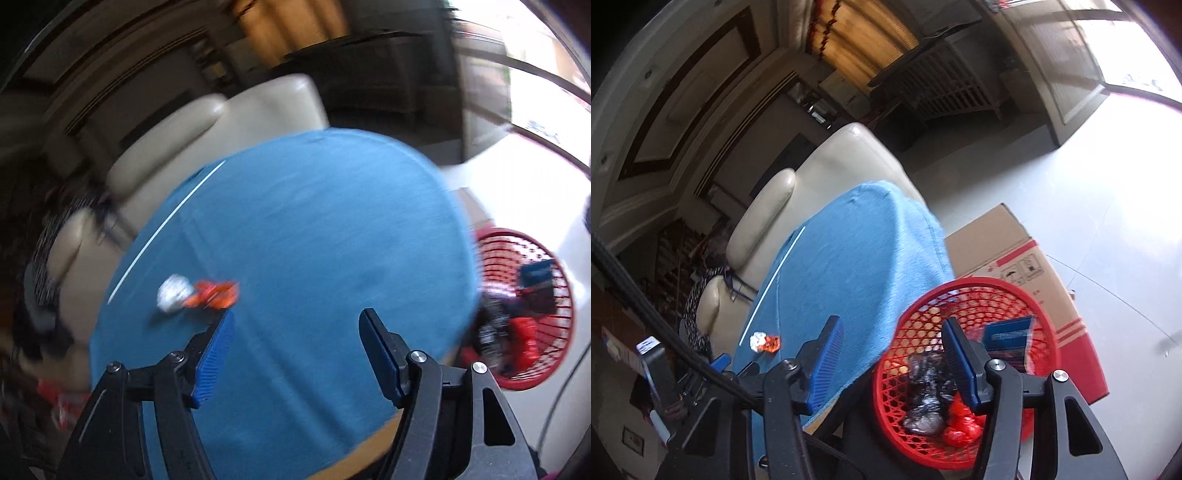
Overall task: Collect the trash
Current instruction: 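Move both open tools back over the table toward the foil and wrapper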
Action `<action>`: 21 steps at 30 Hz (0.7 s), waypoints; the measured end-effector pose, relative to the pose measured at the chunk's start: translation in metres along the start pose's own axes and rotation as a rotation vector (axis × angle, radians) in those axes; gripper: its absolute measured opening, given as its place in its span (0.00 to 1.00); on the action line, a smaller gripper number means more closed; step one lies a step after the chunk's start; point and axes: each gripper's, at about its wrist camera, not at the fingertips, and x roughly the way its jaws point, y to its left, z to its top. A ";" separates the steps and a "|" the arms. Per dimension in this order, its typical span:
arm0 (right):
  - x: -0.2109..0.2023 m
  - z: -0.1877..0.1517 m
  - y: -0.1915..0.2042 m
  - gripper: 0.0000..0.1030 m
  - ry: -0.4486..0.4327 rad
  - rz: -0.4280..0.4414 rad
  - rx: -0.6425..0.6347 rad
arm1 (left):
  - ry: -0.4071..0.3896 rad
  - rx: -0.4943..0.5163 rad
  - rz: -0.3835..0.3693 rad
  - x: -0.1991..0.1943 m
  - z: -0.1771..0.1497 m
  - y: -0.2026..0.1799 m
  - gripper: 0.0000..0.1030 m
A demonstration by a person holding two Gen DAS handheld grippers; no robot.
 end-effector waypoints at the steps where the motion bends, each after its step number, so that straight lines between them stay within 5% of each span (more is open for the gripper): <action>1: 0.004 0.000 0.007 0.57 0.007 0.003 -0.016 | 0.019 -0.031 0.020 0.005 -0.007 0.016 0.69; 13: 0.076 -0.013 0.123 0.57 0.151 0.062 -0.293 | 0.149 -0.346 0.206 0.041 -0.081 0.170 0.69; 21: 0.152 -0.037 0.195 0.57 0.284 0.115 -0.438 | 0.164 -0.403 0.213 0.061 -0.096 0.206 0.69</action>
